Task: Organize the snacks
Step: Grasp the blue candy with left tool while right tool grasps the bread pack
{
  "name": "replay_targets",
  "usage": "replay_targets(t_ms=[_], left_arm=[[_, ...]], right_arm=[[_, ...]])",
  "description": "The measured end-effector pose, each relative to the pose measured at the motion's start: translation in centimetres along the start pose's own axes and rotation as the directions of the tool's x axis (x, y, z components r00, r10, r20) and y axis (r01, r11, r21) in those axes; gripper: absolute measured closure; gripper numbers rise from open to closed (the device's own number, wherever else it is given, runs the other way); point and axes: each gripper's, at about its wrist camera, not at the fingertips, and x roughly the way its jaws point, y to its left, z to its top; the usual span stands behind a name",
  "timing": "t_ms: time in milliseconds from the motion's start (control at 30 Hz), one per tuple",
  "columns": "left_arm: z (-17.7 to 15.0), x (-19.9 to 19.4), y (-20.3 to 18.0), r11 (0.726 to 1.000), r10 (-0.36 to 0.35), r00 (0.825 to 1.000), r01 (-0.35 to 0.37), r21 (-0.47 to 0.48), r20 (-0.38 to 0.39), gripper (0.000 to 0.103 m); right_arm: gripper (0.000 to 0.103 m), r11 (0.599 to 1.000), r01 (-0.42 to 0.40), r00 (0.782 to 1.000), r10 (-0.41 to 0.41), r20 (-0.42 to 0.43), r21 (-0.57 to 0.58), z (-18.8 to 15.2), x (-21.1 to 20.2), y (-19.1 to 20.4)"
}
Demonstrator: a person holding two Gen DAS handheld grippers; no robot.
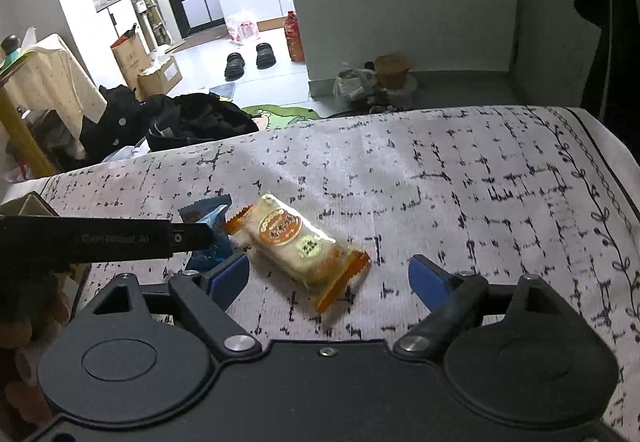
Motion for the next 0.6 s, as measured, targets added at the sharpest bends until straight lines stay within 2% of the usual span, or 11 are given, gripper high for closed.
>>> replay_targets(t_ms=[133, 233, 267, 300, 400, 600], left_arm=[[0.1, 1.1, -0.6, 1.0, -0.001, 1.0, 0.001, 0.011, -0.026, 0.049], [0.0, 2.0, -0.1, 1.0, 0.012, 0.999, -0.012, -0.005, -0.048, 0.061], [-0.1, 2.2, 0.2, 1.0, 0.018, 0.999, -0.019, -0.013, -0.048, 0.07], [-0.1, 2.2, 0.5, 1.0, 0.028, 0.999, -0.028, -0.011, -0.045, 0.075], [0.3, 2.1, 1.1, 1.0, 0.027, 0.998, -0.027, 0.004, -0.05, 0.081], [0.2, 1.5, 2.3, 0.997, 0.075, 0.996, -0.075, 0.001, -0.057, 0.082]], right_arm=[[0.019, 1.0, 0.007, 1.0, -0.007, -0.012, -0.015, 0.4, 0.4, -0.2], [0.019, 1.0, 0.008, 1.0, -0.008, -0.011, -0.007, 0.5, 0.5, -0.4], [0.019, 1.0, 0.007, 1.0, -0.007, -0.011, -0.009, 0.5, 0.5, -0.4], [0.02, 1.0, 0.001, 1.0, -0.001, -0.01, -0.014, 0.5, 0.5, -0.3], [0.024, 0.999, -0.018, 1.0, 0.018, -0.002, -0.037, 0.6, 0.7, 0.0], [0.03, 0.998, -0.029, 1.0, 0.029, 0.007, -0.056, 1.4, 1.3, 0.4]])
